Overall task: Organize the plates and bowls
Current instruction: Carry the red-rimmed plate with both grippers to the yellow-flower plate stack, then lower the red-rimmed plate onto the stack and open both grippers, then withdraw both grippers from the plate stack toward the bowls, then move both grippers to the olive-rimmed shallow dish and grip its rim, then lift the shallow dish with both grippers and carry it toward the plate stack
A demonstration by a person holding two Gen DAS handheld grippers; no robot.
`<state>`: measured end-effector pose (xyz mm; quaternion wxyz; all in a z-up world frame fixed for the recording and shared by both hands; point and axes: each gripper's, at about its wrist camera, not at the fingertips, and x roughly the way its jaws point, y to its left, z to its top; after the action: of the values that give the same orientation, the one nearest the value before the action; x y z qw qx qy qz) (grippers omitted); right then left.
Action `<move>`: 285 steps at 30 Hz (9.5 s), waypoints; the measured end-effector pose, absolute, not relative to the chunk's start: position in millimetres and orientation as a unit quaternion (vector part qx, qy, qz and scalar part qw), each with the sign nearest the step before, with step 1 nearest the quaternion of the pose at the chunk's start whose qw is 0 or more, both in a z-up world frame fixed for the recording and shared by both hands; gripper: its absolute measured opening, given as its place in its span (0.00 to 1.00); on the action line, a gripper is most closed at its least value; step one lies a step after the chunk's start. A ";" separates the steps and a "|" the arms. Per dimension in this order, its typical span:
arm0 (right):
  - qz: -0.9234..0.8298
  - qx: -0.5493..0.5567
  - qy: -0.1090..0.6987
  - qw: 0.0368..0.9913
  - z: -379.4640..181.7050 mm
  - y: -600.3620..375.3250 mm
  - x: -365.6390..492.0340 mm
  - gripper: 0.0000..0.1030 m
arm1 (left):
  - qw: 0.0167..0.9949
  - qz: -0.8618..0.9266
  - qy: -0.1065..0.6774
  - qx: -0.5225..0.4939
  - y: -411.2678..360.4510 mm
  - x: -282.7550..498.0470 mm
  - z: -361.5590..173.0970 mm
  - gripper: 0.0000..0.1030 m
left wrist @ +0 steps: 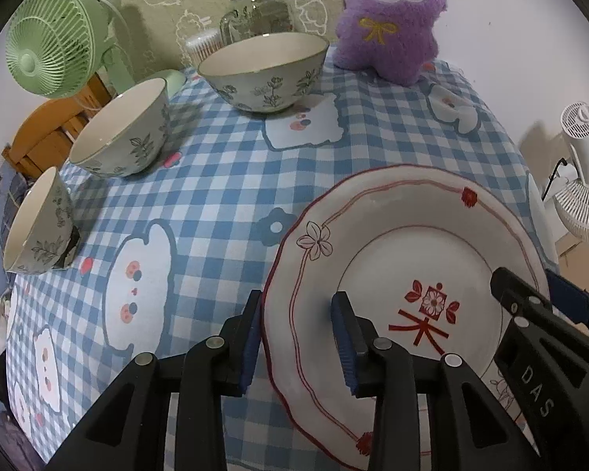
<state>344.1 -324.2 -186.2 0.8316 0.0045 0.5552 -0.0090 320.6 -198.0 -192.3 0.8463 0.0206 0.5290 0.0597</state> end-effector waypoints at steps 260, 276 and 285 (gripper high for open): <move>-0.012 0.034 0.529 0.848 -136.0 33.9 358.5 0.15 | 0.864 0.034 0.503 0.006 141.2 353.8 -161.7 0.16; -0.018 0.026 0.531 0.847 -134.5 38.0 355.0 0.12 | 0.859 0.023 0.511 0.003 145.6 354.6 -162.3 0.13; -0.024 0.025 0.527 0.849 -124.0 31.8 338.8 0.12 | 0.860 0.020 0.510 -0.003 141.7 340.9 -155.2 0.13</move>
<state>338.8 31.8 -124.0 0.8494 0.0248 0.5266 -0.0244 340.9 141.7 -155.2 0.8600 -0.0027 0.5099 0.0203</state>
